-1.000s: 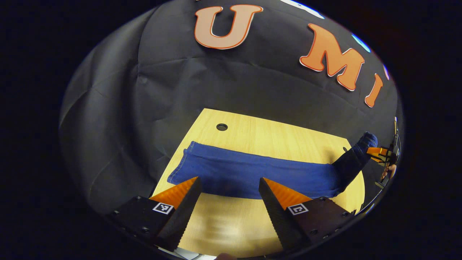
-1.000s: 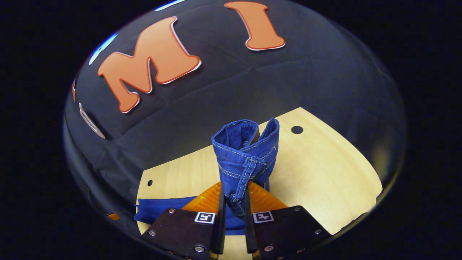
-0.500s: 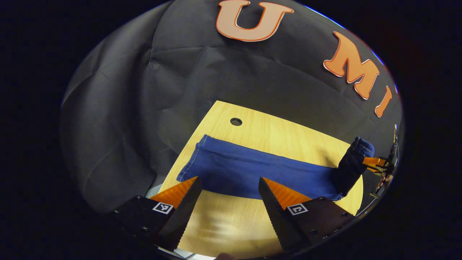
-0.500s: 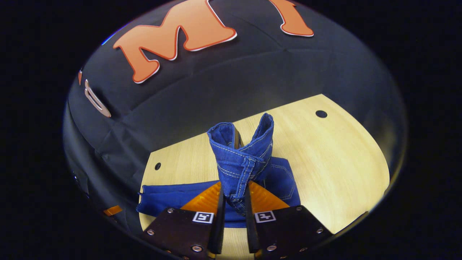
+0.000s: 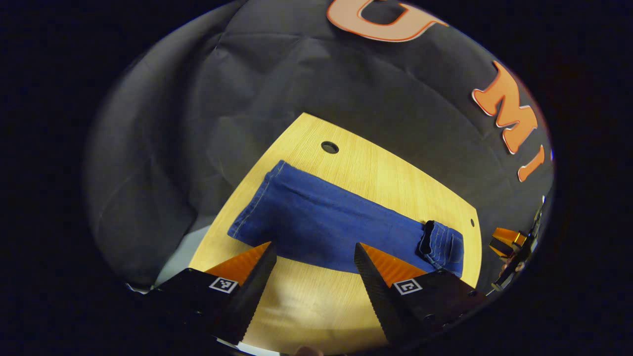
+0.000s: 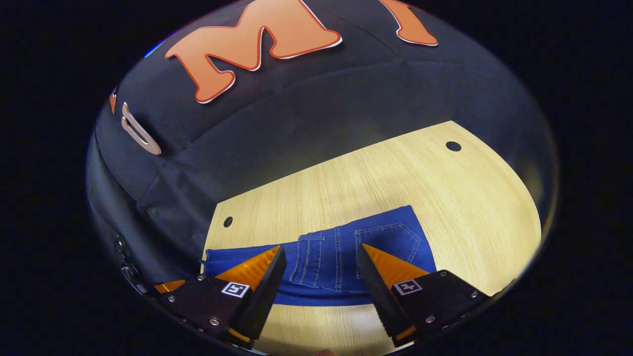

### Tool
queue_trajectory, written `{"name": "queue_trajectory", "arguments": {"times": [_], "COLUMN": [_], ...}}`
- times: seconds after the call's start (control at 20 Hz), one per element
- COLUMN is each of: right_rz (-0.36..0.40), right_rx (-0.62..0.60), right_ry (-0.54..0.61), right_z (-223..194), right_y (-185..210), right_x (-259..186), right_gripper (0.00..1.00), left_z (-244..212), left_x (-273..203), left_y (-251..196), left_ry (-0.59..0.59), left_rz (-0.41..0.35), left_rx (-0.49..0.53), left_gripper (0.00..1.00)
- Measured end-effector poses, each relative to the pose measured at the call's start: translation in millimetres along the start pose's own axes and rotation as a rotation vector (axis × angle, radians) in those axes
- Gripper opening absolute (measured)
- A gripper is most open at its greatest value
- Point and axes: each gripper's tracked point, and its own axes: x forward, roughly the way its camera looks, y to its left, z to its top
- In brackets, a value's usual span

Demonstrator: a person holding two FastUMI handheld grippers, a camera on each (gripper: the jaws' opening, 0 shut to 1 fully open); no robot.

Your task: Grasp the waist and the cuffs of the jeans and fold them to make the two legs overlap; first hold the waist and fold one-third of the jeans toward the cuffs, then hold the cuffs and fold the remaining one-third in the same direction to finish folding.

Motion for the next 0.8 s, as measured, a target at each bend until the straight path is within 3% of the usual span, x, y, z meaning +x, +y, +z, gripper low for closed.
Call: {"name": "queue_trajectory", "arguments": {"times": [0.1, 0.35, 0.6, 0.8], "right_rz": [-0.026, -0.079, -0.159, -0.210], "right_rx": [-0.005, -0.006, 0.001, 0.027], "right_ry": [-0.024, -0.097, -0.182, -0.220], "right_z": [6.3, 24.2, 35.0, 32.2], "right_y": [-8.0, -23.8, -44.5, -59.4], "right_x": [-8.1, -39.8, -75.9, -101.9], "right_gripper": [0.98, 0.98, 0.98, 0.98], "left_z": [-8.5, -28.9, -26.0, -15.1], "left_x": [8.4, 43.1, 75.4, 86.8], "left_y": [10.5, 33.0, 56.8, 67.3], "left_ry": [0.051, 0.169, 0.213, 0.230], "left_rz": [0.020, -0.011, -0.029, -0.030], "left_rx": [-0.053, -0.232, -0.411, -0.449], "left_gripper": [0.98, 0.98, 0.98, 0.97]}}
